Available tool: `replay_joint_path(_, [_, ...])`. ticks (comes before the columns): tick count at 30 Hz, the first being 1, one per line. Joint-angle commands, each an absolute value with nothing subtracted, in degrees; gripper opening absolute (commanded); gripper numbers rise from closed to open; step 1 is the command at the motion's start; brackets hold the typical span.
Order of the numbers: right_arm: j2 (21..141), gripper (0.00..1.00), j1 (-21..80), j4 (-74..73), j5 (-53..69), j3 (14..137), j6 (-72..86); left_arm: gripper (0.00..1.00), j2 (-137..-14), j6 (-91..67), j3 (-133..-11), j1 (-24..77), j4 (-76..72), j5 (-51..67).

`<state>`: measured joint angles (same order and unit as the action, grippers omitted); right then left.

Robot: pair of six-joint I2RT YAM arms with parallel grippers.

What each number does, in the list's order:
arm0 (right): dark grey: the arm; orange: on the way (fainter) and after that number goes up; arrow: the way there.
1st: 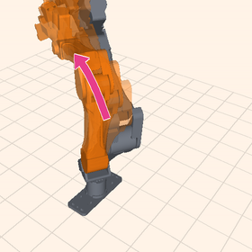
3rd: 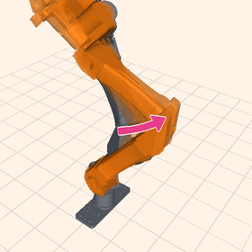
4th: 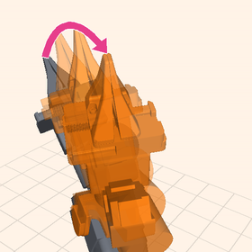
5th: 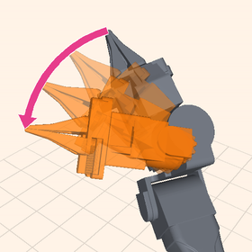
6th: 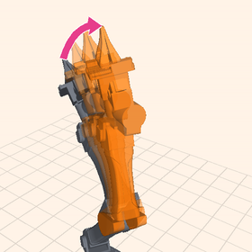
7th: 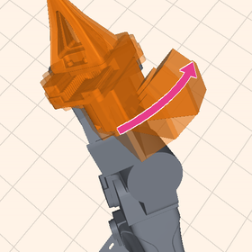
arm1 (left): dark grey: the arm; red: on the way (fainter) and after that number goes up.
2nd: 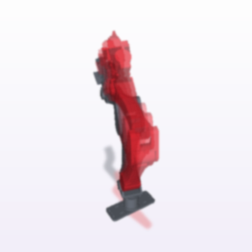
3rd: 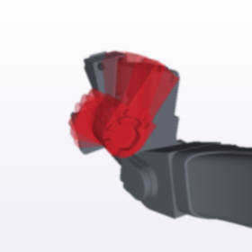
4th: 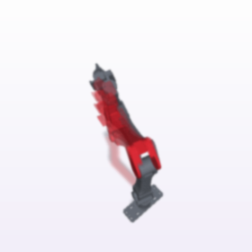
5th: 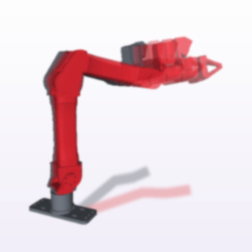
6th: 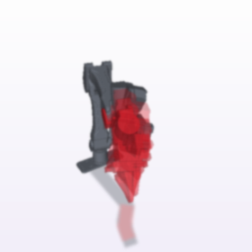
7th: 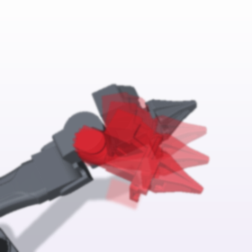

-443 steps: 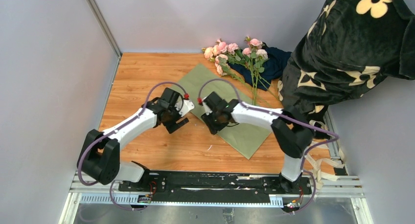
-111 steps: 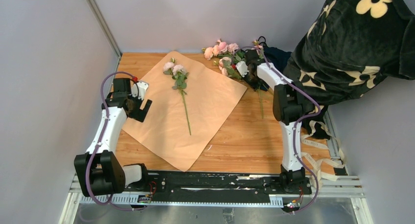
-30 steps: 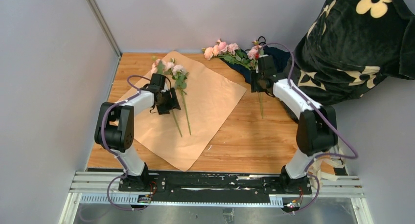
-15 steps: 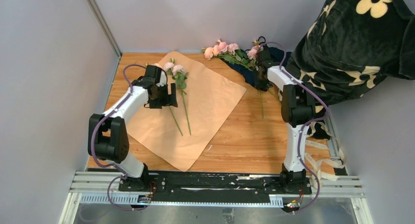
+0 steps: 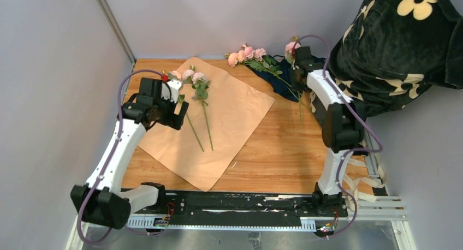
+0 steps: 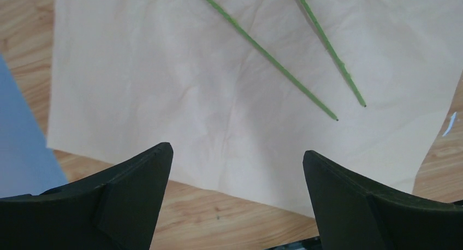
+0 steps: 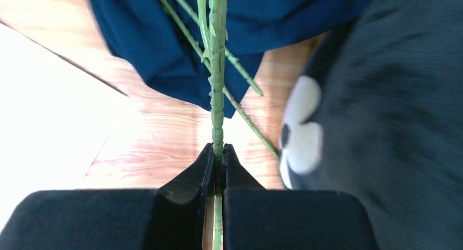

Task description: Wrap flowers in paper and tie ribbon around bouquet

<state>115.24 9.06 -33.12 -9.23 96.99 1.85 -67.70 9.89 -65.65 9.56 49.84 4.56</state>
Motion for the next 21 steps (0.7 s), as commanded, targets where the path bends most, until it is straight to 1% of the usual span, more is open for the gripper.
replay_joint_path(1, [101.67, 0.0, 9.87, -33.84, -8.56, 97.95, 2.31, 1.0, -62.67, 16.69, -63.58, 9.58, 54.56, -1.17])
replay_joint_path(3, [96.8, 0.0, 11.86, -33.38, -6.76, 96.76, 3.61, 1.0, -61.56, 16.71, -63.24, 9.58, 55.62, -4.19])
replay_joint_path(6, [91.0, 0.0, 17.97, -29.72, -5.38, 93.11, 5.43, 1.0, -59.74, 15.96, -61.07, 9.54, 55.68, -6.51])
replay_joint_path(9, [86.84, 0.0, 25.95, -20.4, 0.23, 86.36, 10.99, 1.0, -58.56, 16.16, -60.79, 8.81, 55.46, -7.79])
replay_joint_path(11, [86.35, 0.0, 31.68, -12.39, 4.02, 83.12, 15.82, 1.0, -58.22, 16.32, -60.29, 8.47, 54.93, -8.31])
replay_joint_path(13, [89.58, 0.0, 38.33, -5.36, 5.37, 81.72, 19.86, 1.0, -58.77, 16.42, -60.34, 8.28, 54.74, -8.6])
replay_joint_path(17, [98.67, 0.0, 44.97, 3.86, 6.43, 84.68, 26.87, 1.0, -59.92, 16.55, -60.1, 8.1, 54.17, -9.1])
replay_joint_path(21, [111.37, 0.0, 49.19, 6.44, 4.54, 91.47, 31.03, 1.0, -60.12, 16.91, -59.91, 8.09, 53.81, -7.86])
